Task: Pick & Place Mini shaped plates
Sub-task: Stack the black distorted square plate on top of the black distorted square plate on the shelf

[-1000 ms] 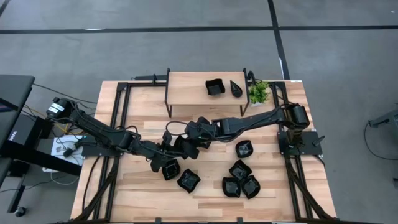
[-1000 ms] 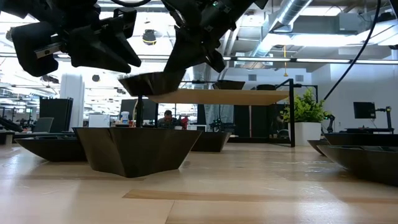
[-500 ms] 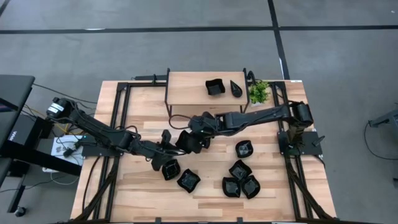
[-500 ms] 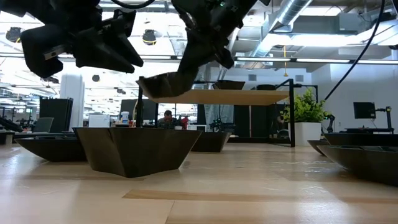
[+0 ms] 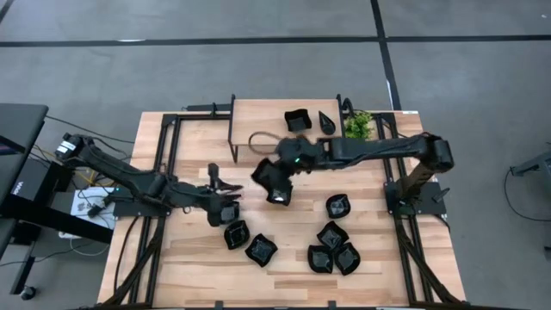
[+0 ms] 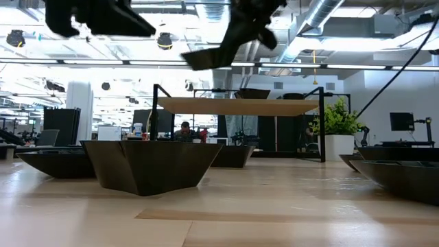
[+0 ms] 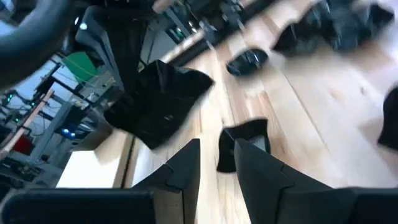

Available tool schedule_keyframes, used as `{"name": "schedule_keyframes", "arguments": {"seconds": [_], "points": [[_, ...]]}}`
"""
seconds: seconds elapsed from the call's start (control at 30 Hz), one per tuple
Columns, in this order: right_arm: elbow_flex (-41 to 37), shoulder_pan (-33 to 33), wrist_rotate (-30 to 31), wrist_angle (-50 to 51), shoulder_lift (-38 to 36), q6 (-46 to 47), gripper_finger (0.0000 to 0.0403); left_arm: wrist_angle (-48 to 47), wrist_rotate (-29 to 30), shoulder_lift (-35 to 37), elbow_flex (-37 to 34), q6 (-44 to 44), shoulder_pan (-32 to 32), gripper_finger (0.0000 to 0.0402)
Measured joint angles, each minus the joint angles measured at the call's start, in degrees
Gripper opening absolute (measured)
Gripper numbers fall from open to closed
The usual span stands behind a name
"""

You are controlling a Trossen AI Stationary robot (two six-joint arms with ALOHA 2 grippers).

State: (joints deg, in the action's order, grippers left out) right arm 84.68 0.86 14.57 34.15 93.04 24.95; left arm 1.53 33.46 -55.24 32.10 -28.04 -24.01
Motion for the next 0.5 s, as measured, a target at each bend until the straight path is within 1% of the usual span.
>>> {"name": "schedule_keyframes", "arguments": {"seconds": [0.13, 0.27, 0.37, 0.5], "points": [[0.0, 4.0, 0.8, 1.4, -5.1, 0.0, 0.0000, 0.1, 1.1, 4.0, 0.0, 5.2, 0.1, 0.0102], [0.0, 10.3, 1.0, 2.9, -9.6, 0.0, 0.0000, 0.3, 1.3, 6.4, 0.0, 11.1, 0.1, 0.0102], [0.0, 16.3, -1.2, 4.6, -11.9, 1.5, 0.0000, 0.4, 1.3, 6.9, 0.0, 14.7, 0.1, 0.0102], [0.0, 23.7, -4.8, 7.4, -12.2, 4.4, 0.0000, 0.8, 1.3, 6.7, 0.0, 18.2, 0.1, 0.0102]]}}
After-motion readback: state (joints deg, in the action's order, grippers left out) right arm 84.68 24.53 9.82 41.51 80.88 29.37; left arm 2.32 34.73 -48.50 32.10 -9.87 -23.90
